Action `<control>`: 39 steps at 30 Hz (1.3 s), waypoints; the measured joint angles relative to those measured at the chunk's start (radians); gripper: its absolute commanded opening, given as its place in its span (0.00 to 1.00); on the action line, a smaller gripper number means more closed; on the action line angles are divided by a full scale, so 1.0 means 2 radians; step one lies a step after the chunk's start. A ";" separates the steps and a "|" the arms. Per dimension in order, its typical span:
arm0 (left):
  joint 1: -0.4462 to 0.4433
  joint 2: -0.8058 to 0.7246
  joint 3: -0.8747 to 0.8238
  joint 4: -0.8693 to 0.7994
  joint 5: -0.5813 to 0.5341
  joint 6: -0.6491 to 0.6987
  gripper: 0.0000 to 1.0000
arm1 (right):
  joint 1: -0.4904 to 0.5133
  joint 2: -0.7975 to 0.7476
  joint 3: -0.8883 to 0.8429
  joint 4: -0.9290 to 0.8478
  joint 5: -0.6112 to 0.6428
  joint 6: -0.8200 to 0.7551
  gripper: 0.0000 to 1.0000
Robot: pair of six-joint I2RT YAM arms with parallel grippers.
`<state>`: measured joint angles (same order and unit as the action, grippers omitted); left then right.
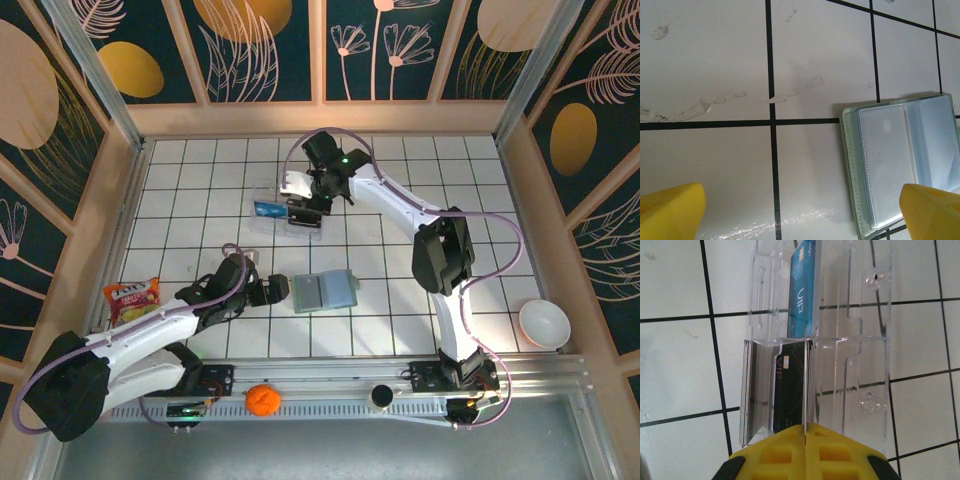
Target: Take the credit cards out of the card holder
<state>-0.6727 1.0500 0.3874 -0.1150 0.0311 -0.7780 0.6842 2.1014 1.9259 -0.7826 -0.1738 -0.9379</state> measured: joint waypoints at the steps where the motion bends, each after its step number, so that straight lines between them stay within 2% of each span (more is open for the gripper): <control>1: 0.000 0.000 0.000 -0.001 -0.002 0.000 0.99 | 0.000 0.001 0.000 -0.002 0.000 0.000 0.00; 39: 0.000 -0.002 0.000 -0.002 -0.007 0.003 0.99 | 0.015 0.055 0.035 -0.043 0.036 0.040 0.00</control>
<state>-0.6720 1.0458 0.3874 -0.1192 0.0166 -0.7712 0.7136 2.2112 1.9965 -0.8692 -0.1013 -0.8585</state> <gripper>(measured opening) 0.988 0.045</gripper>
